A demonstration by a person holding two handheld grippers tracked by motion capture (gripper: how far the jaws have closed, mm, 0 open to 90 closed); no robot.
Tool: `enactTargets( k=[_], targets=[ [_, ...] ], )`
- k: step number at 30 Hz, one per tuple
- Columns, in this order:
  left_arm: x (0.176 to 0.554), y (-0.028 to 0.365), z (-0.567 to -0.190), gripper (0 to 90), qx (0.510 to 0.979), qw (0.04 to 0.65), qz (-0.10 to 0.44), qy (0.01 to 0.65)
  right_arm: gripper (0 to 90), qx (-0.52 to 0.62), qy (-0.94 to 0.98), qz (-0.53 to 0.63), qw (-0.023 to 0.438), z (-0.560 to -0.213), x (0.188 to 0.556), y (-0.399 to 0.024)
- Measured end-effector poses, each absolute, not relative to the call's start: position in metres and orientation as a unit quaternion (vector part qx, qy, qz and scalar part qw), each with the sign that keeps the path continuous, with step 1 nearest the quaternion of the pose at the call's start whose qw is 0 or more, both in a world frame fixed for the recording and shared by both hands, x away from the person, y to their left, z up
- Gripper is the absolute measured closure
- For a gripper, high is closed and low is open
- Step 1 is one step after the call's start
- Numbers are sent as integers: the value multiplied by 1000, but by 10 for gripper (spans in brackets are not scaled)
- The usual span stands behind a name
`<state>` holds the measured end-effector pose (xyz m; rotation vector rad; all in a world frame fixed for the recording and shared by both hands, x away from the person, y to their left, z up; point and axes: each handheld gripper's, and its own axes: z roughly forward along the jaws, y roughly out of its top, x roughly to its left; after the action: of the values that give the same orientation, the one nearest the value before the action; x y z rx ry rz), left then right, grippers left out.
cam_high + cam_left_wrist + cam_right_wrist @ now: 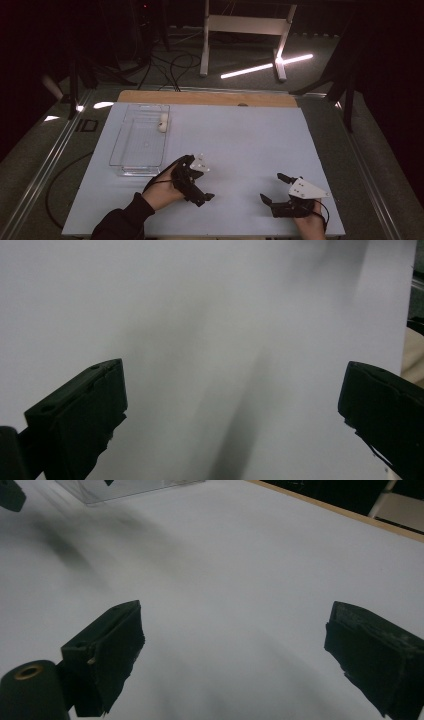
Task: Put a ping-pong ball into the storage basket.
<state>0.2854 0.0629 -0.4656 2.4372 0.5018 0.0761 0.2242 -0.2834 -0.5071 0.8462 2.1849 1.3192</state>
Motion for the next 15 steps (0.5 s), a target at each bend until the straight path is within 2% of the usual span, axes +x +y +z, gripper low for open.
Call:
enactTargets(
  k=[15],
  targets=[
    [265,87,-473,6,927,328,38,180,87,308,792,477,224,-507,225,-283]
  ],
)
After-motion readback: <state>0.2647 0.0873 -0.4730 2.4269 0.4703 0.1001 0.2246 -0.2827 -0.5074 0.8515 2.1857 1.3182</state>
